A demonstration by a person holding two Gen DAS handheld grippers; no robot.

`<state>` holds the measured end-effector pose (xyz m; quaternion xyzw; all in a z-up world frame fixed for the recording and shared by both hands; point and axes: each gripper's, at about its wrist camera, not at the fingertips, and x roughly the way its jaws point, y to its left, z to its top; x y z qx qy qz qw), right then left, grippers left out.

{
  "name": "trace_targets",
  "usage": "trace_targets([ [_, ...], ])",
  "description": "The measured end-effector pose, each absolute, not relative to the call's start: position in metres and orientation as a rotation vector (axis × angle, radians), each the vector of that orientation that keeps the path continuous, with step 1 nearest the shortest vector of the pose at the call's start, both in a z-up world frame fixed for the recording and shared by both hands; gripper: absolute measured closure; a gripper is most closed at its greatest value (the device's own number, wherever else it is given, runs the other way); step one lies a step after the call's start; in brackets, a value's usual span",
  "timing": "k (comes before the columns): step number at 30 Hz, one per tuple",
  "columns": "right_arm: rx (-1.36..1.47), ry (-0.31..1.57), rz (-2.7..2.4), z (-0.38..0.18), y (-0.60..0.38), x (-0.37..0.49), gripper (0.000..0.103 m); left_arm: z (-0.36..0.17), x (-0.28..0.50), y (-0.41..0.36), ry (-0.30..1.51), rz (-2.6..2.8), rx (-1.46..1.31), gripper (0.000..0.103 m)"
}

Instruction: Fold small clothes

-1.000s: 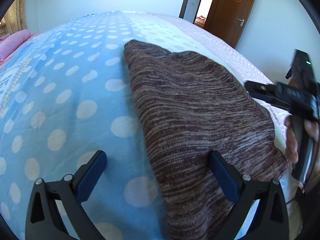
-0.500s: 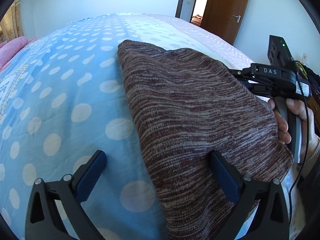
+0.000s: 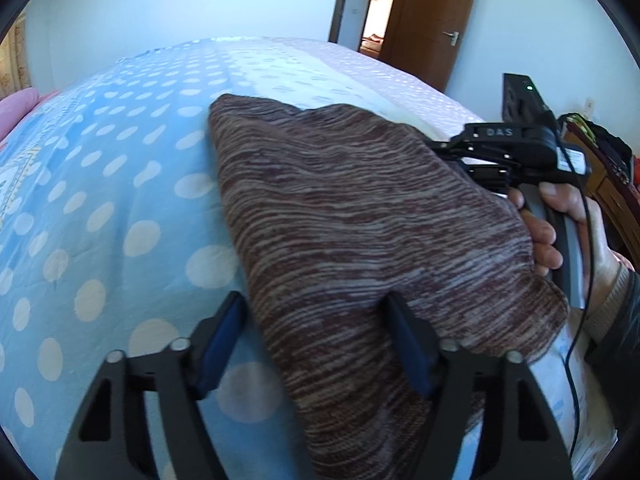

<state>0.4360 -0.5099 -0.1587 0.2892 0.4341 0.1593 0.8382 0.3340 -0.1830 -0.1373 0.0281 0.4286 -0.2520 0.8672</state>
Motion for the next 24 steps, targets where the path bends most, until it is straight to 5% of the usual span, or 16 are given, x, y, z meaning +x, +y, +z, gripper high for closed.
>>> trace_targets([
  [6, 0.572, 0.914, 0.281, -0.155, -0.5, 0.436, 0.079, -0.135, 0.329, -0.187, 0.898, -0.548, 0.065, 0.042],
  [11, 0.527, 0.887, 0.24, -0.141, -0.49, 0.425, 0.083, -0.127, 0.323, -0.186, 0.888, -0.562, 0.072, 0.074],
  [24, 0.504, 0.806, 0.293, -0.1, -0.452, 0.382, 0.084, -0.091, 0.287, -0.161, 0.877, -0.551, 0.082, 0.078],
])
